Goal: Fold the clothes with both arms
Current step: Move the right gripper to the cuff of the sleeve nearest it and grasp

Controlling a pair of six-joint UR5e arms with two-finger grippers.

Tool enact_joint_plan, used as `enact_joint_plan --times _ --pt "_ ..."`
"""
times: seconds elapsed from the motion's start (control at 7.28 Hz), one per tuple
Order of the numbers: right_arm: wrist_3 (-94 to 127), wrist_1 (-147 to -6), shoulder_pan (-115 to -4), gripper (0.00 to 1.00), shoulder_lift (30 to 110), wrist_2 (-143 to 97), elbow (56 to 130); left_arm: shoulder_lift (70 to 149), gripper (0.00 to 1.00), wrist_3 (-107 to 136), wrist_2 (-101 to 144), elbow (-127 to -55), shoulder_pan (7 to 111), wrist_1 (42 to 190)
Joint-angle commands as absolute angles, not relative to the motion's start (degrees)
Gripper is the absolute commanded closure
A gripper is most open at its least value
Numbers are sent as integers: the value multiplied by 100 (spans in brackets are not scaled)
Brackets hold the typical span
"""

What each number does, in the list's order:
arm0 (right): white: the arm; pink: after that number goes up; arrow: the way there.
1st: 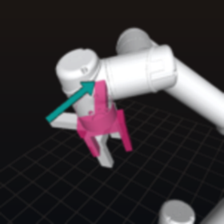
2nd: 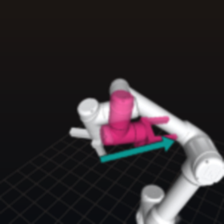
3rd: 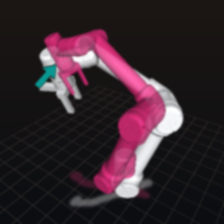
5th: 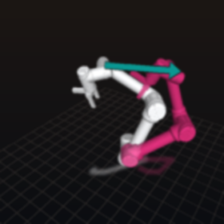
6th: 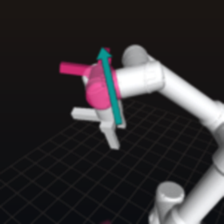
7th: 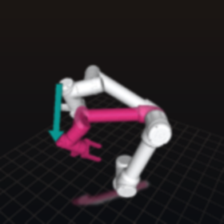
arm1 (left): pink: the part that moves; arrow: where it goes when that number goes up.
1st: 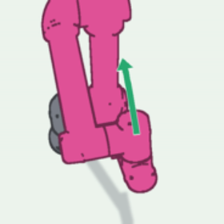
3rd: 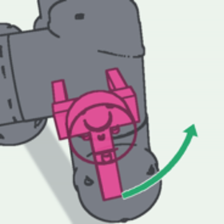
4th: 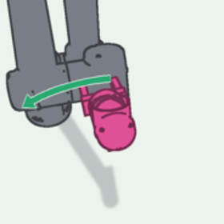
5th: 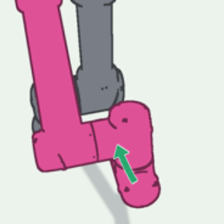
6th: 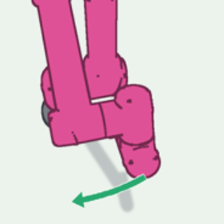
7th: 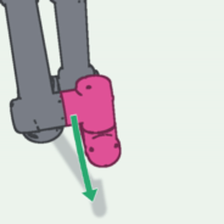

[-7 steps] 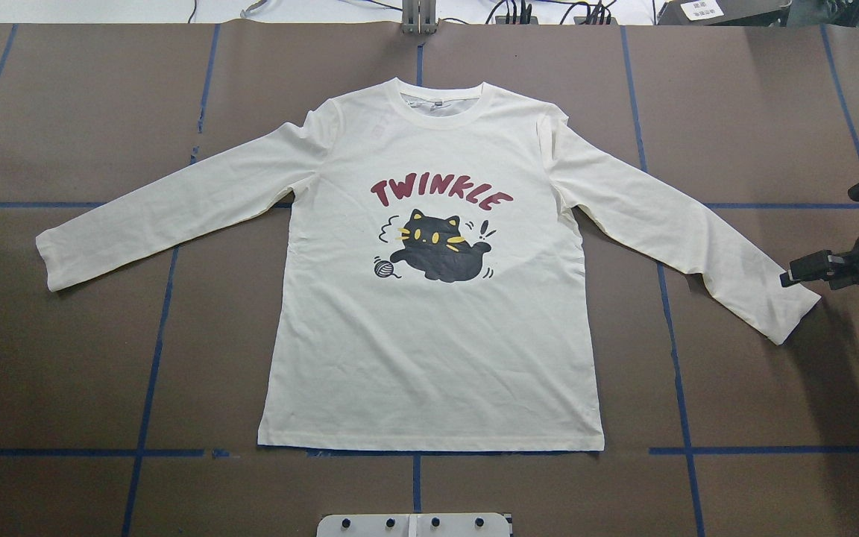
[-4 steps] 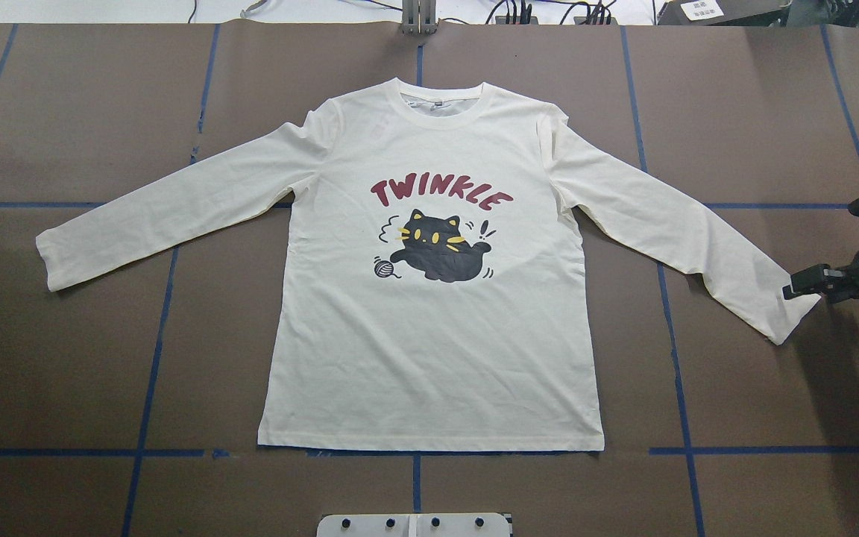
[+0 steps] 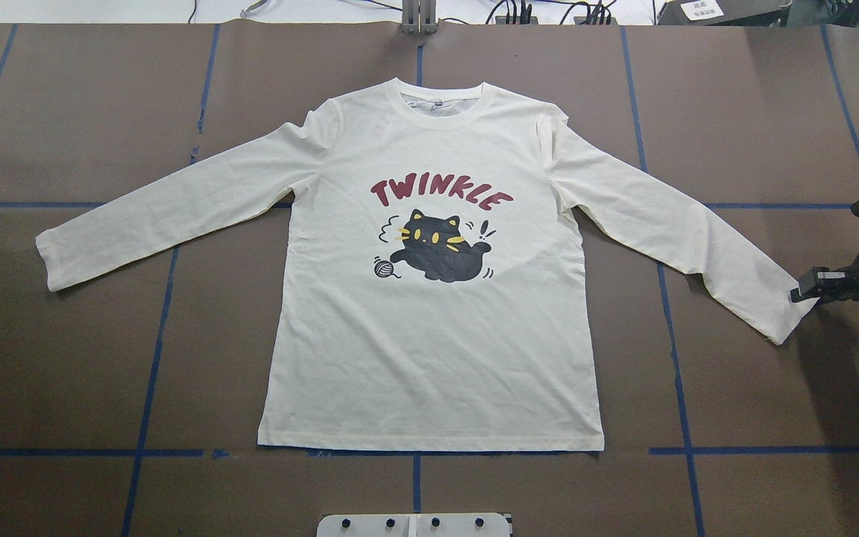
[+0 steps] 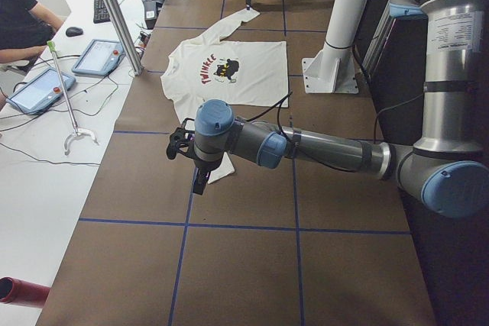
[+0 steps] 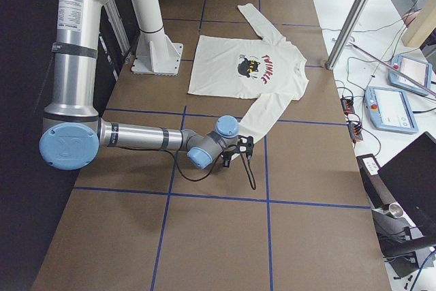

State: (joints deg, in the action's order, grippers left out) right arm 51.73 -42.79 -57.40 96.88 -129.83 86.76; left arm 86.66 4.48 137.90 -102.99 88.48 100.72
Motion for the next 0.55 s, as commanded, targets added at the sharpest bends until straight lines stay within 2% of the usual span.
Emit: enact_joint_plan --times 0.0,0.41 --pt "5177 -4289 -5748 100 9677 -13008 8728 8666 0 448 13790 -10301 8833 10072" --pt "5203 -4350 -5739 100 9616 -13025 9103 8666 0 448 13790 -10301 8798 10072"
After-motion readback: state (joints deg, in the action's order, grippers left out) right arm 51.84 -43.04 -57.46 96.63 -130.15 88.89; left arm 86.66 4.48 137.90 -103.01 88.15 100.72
